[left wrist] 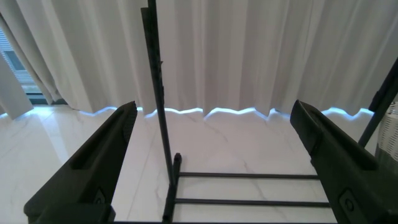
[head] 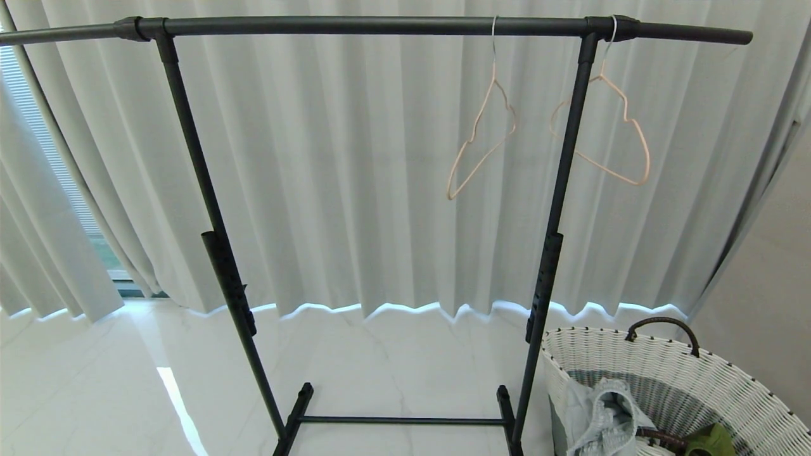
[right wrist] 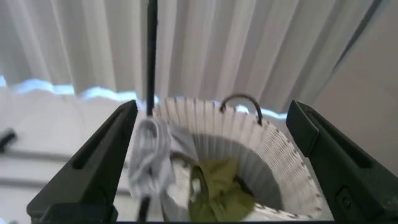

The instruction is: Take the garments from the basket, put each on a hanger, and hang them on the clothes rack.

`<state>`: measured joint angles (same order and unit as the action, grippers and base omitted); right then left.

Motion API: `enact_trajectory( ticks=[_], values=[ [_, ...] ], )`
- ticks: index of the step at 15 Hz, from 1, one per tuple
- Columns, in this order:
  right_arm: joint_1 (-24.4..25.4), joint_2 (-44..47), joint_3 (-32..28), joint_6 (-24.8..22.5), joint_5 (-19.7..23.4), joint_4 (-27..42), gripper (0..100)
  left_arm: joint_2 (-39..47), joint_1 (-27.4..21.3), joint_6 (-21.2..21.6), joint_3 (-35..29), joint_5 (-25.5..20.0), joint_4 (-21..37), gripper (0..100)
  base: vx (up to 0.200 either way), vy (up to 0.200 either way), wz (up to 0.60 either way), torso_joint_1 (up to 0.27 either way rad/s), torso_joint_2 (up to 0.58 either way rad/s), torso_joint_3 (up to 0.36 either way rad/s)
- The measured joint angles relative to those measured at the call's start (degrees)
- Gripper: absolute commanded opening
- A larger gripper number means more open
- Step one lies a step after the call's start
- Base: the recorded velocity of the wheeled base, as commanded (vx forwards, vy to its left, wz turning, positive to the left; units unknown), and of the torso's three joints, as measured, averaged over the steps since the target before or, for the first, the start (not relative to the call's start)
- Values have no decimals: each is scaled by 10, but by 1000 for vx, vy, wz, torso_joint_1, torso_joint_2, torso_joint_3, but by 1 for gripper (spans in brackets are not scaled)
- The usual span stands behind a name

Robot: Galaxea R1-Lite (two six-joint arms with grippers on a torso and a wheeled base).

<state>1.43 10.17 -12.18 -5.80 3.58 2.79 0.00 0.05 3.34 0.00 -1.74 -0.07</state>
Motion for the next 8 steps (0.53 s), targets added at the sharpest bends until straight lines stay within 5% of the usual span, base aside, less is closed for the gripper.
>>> enact_trajectory(
  ticks=[8],
  values=[
    [-10,461,-60,-165,-48,-70,100,0,0,0,0,0,0,100,0,0,0,0,0,0]
  ],
)
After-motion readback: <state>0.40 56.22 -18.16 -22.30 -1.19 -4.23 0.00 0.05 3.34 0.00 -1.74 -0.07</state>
